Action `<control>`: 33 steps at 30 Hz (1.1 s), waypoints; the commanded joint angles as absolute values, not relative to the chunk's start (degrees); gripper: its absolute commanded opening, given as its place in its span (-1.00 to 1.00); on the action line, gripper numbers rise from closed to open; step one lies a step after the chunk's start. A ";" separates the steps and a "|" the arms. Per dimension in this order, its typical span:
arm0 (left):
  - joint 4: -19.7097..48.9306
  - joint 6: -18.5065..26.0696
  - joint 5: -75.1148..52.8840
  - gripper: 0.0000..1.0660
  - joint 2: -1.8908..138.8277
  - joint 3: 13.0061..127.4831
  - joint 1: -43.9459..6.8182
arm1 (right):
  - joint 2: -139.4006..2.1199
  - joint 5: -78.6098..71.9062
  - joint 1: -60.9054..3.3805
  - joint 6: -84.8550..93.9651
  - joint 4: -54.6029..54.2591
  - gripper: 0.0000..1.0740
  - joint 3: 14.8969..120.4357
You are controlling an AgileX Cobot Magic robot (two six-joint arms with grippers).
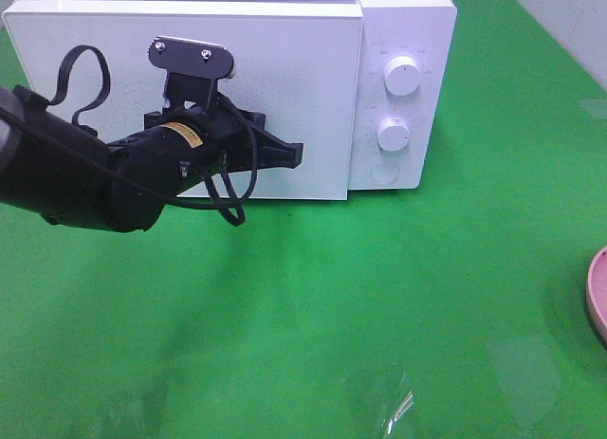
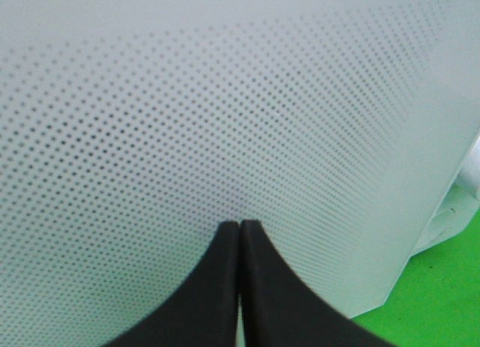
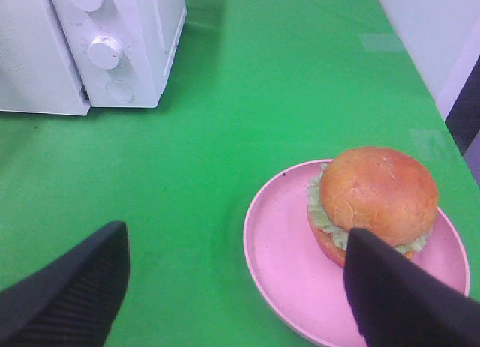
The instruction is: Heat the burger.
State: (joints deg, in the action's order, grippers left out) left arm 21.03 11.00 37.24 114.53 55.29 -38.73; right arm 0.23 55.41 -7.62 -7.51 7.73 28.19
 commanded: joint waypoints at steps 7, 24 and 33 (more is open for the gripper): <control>26.36 12.26 44.18 -1.00 114.94 57.30 -37.36 | 1.78 55.06 -7.28 -6.93 7.79 0.40 28.13; 26.41 13.12 41.42 -1.00 116.20 62.11 -34.78 | 1.78 55.06 -7.28 -6.99 7.85 0.40 28.13; 26.36 12.95 37.70 -1.00 114.53 59.13 -38.04 | 1.78 55.00 -7.28 -6.99 7.85 0.40 28.13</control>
